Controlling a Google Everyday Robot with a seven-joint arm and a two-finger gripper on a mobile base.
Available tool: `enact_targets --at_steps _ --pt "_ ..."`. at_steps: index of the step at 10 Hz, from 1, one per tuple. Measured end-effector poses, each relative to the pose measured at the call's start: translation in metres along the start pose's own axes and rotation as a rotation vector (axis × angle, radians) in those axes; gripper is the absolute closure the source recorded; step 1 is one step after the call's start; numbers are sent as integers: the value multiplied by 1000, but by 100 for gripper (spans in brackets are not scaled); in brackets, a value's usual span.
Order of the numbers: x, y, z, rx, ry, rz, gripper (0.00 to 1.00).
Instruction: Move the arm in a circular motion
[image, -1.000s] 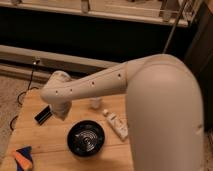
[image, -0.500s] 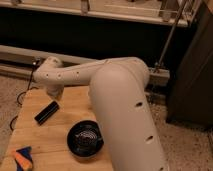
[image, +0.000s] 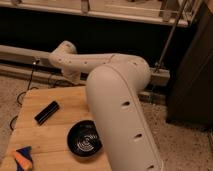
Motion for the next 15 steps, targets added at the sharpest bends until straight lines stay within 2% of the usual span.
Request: enact_targets --at_steps 2,3,6,7,8,10,13,15 --pt "52 -31 -9 34 34 119 100" --pt "80 -38 -13 42 46 169 100" --pt "174 -46 -24 66 104 314 100" --pt "197 -42 -28 69 116 351 100" --pt "210 -35 -31 69 119 370 100" --pt "229 4 -44 44 102 396 100" --pt "227 58 -57 -13 58 390 100" --pt "217 100 -58 -70 59 365 96"
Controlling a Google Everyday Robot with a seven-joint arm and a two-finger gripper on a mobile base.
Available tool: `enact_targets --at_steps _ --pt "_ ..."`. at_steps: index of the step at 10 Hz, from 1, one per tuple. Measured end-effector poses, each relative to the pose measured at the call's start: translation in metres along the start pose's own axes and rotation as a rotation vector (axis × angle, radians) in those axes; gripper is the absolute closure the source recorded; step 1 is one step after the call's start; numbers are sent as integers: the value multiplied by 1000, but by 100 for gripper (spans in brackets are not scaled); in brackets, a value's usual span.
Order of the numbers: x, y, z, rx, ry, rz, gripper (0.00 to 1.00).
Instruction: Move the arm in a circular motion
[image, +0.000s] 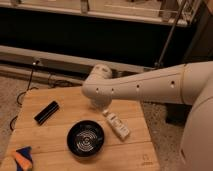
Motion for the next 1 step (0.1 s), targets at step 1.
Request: enact_targets --at_steps 1 --pt "2 14 1 -19 9 -6 95"
